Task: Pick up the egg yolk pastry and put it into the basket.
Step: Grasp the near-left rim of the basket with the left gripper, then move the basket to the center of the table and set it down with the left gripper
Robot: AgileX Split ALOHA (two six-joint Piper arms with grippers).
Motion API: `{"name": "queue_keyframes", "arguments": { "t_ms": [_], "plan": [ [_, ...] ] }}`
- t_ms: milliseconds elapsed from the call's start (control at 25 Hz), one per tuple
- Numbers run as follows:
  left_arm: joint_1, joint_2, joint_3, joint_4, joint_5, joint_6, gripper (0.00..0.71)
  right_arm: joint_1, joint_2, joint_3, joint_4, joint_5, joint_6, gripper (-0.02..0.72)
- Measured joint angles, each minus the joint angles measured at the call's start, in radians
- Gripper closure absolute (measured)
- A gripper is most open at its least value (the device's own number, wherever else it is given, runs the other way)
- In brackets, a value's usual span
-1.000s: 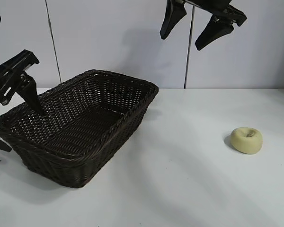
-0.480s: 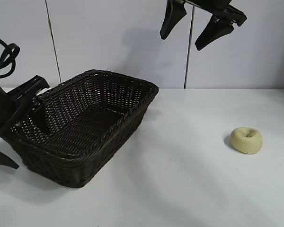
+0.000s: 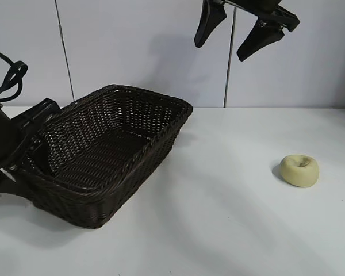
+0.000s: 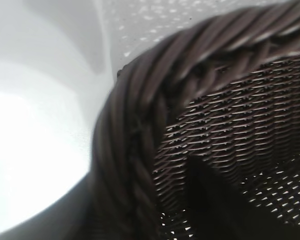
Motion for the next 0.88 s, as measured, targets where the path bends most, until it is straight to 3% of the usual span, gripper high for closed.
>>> {"name": "queue_keyframes", "arguments": {
  "t_ms": [360, 720, 880],
  "plan": [
    [0.0, -0.028, -0.039, 0.005, 0.097, 0.027, 0.609, 0.0, 0.0, 0.0, 0.0, 0.0, 0.0, 0.101],
    [0.003, -0.028, -0.163, -0.049, 0.198, 0.247, 0.609, 0.0, 0.0, 0.0, 0.0, 0.0, 0.0, 0.101],
    [0.046, -0.028, -0.186, -0.098, 0.261, 0.367, 0.609, 0.0, 0.0, 0.0, 0.0, 0.0, 0.0, 0.101]
  ]
}}
